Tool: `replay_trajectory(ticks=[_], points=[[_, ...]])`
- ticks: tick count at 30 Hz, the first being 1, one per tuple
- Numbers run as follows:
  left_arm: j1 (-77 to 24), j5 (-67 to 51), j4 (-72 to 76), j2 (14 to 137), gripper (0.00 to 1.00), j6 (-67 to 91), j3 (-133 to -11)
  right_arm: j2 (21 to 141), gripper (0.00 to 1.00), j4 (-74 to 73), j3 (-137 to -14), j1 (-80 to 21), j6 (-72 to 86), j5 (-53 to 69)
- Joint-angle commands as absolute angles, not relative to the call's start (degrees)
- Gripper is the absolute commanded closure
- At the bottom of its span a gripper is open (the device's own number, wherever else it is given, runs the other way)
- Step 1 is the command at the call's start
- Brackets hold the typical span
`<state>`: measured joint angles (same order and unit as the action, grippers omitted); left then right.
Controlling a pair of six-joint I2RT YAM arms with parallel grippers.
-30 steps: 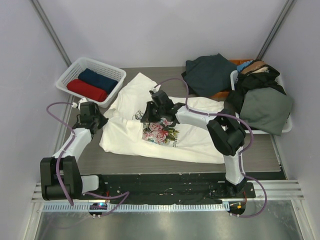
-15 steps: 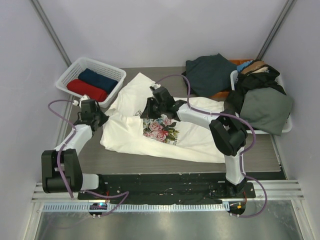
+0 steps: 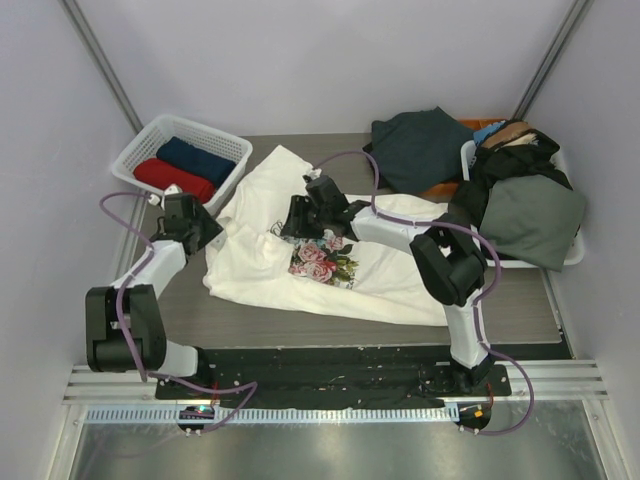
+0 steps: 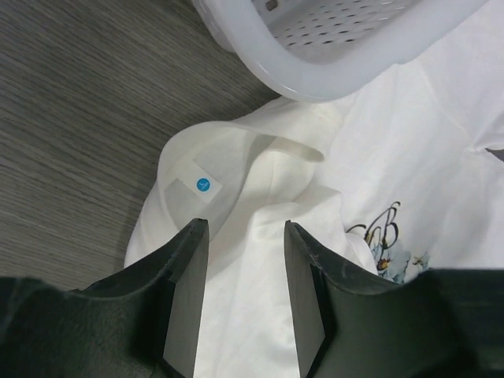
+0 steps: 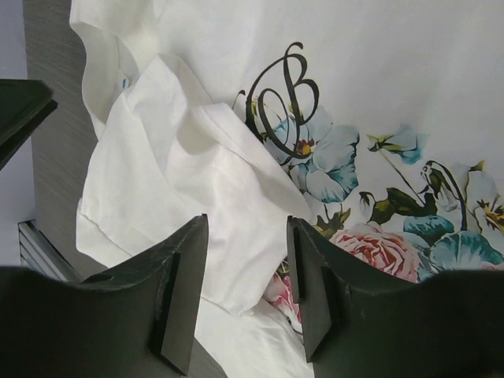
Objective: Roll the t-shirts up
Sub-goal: Fold the T-shirt at the center of the board.
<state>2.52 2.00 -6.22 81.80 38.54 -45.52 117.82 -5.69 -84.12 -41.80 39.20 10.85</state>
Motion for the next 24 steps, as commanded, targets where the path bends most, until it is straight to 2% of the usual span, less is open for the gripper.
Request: replay_trajectory(ticks=[1, 3, 4, 6, 7, 8, 13, 24], points=[[0.71, 2.64, -5.53, 73.75, 0.55, 38.40, -43.60, 112.59, 0.54, -4.66, -83.50, -41.84, 36.39, 7.99], [0.53, 2.20, -6.24, 70.34, 0.57, 39.55, -41.67, 113.02, 0.65, -4.13, -84.11, -41.84, 35.60, 12.72], [0.53, 1.94, -7.11, 69.27, 0.58, 39.99, -40.88, 113.55, 0.77, -3.35, -85.24, -41.92, 35.68, 15.01], [0.61, 1.15, -7.47, 67.07, 0.60, 41.04, -38.77, 115.75, 0.85, -2.38, -86.48, -42.62, 36.56, 19.92], [0.62, 0.62, -7.99, 66.80, 0.61, 41.31, -38.32, 116.45, 0.93, -1.42, -87.35, -42.89, 37.00, 20.73], [0.53, 0.18, -8.26, 66.97, 0.65, 41.66, -37.71, 118.02, 0.95, -0.97, -87.89, -43.50, 37.87, 21.26], [0.53, -1.84, -8.35, 69.77, 0.68, 42.80, -35.86, 123.65, 0.99, 1.32, -94.28, -44.73, 39.64, 25.83], [0.53, -2.03, -5.36, 80.94, 0.69, 42.80, -35.86, 136.66, 0.99, 0.96, -106.52, -45.35, 42.45, 27.16]])
